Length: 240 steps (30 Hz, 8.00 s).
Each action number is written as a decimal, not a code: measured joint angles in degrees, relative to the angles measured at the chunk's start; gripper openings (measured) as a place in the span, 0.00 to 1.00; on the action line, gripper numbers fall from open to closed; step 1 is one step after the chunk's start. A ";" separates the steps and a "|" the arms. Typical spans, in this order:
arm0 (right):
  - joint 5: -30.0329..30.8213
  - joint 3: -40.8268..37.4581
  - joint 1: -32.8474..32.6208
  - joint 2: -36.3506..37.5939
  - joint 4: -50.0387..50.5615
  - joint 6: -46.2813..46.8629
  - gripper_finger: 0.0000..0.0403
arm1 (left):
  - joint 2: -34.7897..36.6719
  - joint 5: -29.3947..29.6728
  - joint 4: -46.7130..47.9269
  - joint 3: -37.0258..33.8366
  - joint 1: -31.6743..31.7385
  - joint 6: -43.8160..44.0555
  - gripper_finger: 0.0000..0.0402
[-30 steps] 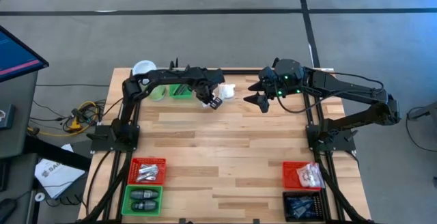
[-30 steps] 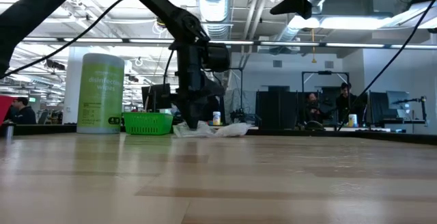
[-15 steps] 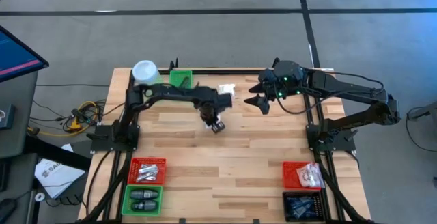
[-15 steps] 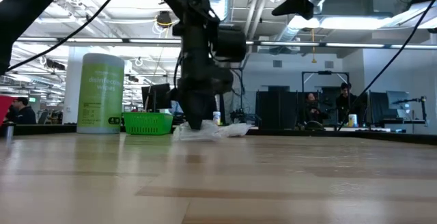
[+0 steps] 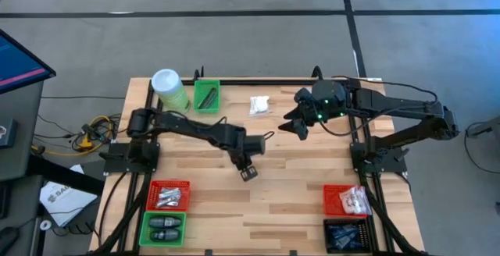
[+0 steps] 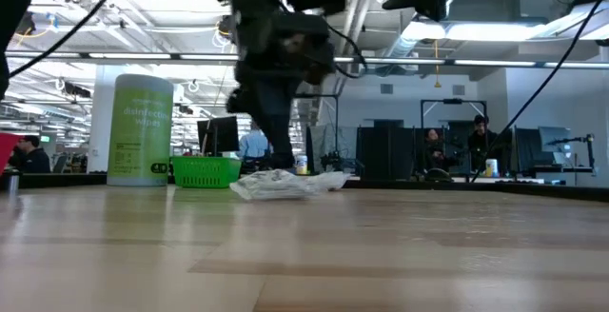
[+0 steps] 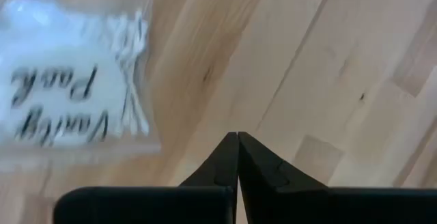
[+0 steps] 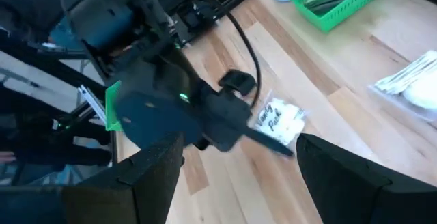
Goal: Pick & Place Travel size toiletries
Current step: Put the cotton pack into the right red bin
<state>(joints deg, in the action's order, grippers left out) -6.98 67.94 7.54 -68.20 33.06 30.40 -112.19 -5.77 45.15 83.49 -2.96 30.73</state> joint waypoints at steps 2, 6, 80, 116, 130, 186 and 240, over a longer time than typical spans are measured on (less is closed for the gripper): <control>2.40 0.00 -1.94 0.00 -0.03 1.78 0.69 | 2.95 2.75 -1.58 -2.74 -1.32 2.78 0.00; 8.89 0.00 -5.94 0.00 0.46 2.61 0.69 | 9.97 8.26 -11.95 -9.91 -2.36 8.50 0.00; -3.25 -0.07 -15.42 -26.21 -11.45 -7.46 0.03 | 26.00 13.69 -30.03 -35.42 -7.50 15.87 0.01; 0.93 1.36 -9.04 -32.47 -14.22 -5.32 0.01 | 26.00 8.08 -33.85 -40.23 -7.16 39.19 0.01; 2.67 7.68 -10.75 -40.72 -11.36 -3.96 0.00 | 25.13 14.29 -28.60 -39.96 -3.77 30.43 0.00; 14.87 -9.49 -22.09 -28.59 -20.28 8.65 0.00 | 8.95 2.17 -43.15 -28.49 -2.10 2.50 0.00; 6.99 -3.60 -22.11 -39.43 -25.02 5.56 0.00 | 16.36 7.99 -31.98 -29.37 -13.36 28.47 0.02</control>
<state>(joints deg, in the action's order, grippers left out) 0.01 64.35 -14.57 -107.63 8.04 35.96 -95.83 2.22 13.17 54.12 -16.31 59.20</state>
